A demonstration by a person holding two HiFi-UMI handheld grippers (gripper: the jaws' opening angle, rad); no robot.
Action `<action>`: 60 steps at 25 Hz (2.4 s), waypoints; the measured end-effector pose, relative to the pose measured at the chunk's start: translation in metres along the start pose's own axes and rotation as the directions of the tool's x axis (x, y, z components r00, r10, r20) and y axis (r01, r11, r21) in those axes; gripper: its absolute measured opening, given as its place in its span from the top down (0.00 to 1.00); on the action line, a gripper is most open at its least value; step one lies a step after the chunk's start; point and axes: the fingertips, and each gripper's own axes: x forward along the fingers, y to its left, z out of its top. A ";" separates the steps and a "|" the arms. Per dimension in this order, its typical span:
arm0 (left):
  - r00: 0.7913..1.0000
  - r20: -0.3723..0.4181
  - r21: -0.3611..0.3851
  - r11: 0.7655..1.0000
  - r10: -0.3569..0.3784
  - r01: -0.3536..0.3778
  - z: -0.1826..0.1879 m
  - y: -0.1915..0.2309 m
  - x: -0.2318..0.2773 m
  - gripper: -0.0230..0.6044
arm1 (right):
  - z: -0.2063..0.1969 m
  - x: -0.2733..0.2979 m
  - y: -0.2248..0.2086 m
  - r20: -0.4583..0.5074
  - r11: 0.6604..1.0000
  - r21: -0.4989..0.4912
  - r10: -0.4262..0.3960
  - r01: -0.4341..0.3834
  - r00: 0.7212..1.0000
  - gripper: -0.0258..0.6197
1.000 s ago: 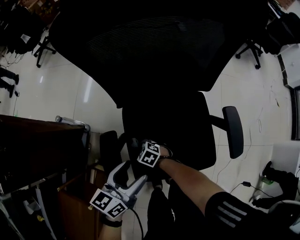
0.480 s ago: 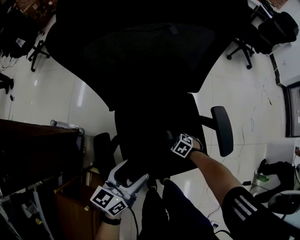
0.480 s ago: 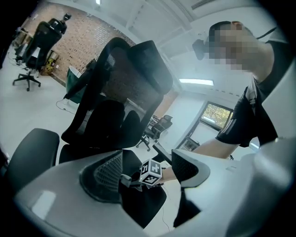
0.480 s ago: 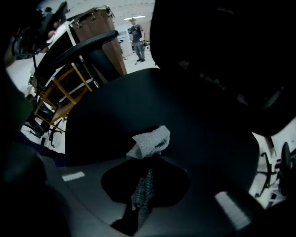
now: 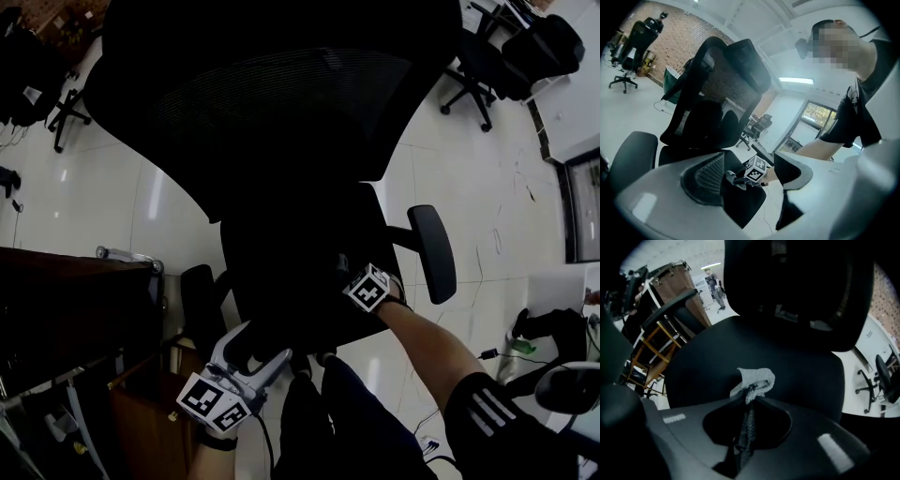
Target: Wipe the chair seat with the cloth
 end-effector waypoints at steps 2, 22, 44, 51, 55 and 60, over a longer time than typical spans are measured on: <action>1.000 -0.007 -0.006 1.000 0.008 -0.008 -0.006 0.000 -0.008 0.40 | 0.023 0.009 0.055 0.044 0.995 -0.051 0.087 -0.085 0.995 0.91; 0.999 -0.048 -0.053 0.998 0.013 -0.016 -0.042 0.005 -0.014 0.40 | -0.008 0.044 0.199 -0.007 0.925 -0.230 0.310 -0.303 0.951 0.91; 0.986 -0.133 -0.030 0.995 -0.099 0.096 -0.034 -0.052 0.020 0.40 | -0.078 -0.103 0.015 0.153 0.967 0.254 -0.045 0.005 0.987 0.91; 0.984 -0.087 0.026 0.987 -0.156 0.159 0.011 -0.101 -0.025 0.40 | 0.029 -0.235 0.115 0.450 0.969 0.208 0.025 -0.132 0.893 0.91; 0.977 -0.063 0.088 0.974 -0.203 0.208 0.035 -0.144 -0.060 0.40 | 0.066 -0.324 0.158 0.599 0.969 0.196 0.003 -0.151 0.800 0.91; 0.975 -0.019 0.136 0.966 -0.222 0.222 0.046 -0.181 -0.109 0.40 | 0.078 -0.395 0.211 0.683 0.969 0.183 -0.002 -0.168 0.730 0.91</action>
